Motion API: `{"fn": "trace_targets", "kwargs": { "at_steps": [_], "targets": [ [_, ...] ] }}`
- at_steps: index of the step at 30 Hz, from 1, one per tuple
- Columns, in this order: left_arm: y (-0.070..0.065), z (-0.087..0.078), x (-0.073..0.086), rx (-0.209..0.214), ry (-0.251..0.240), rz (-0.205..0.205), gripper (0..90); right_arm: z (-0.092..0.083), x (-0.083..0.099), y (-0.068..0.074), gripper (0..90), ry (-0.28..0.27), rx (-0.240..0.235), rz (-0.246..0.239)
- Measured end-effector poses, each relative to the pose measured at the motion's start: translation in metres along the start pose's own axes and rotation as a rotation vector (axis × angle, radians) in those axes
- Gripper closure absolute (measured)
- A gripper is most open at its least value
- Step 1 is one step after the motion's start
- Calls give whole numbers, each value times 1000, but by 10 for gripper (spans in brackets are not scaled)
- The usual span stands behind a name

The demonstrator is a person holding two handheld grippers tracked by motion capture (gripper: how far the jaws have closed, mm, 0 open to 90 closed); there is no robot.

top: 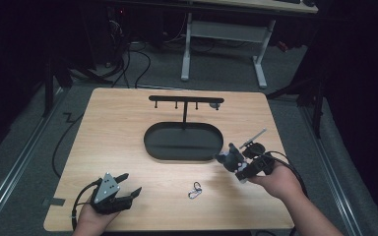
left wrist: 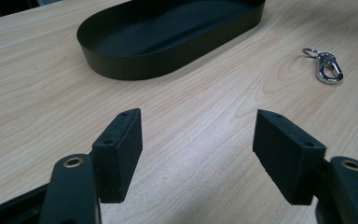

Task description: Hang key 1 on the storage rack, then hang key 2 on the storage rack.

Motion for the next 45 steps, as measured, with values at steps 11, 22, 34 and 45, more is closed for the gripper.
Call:
{"fn": "trace_targets", "kwargs": {
  "at_steps": [11, 22, 34, 45],
  "targets": [
    [0, -2, 1, -1, 1, -2, 336, -16, -16, 2, 477, -18, 2, 0],
    [0, -4, 1, -4, 0, -2, 337, -33, -33, 2, 477, -12, 10, 21],
    [0, -6, 2, -14, 2, 10, 336, -59, -59, -1, 477, -32, 17, 9],
    [0, -9, 3, -21, -1, 8, 336, -71, -77, 0, 477, -37, 9, 20]
  ]
}}
Point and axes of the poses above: each handheld gripper's, and its own axes: z roughly forward along the jaws, x roughly out of its underside, y roughly to its left, the point moved 2 cm from there along z, roughly forward along the jaws, and after that the axes turned 6 degrees about z, right-handed, at the moved point
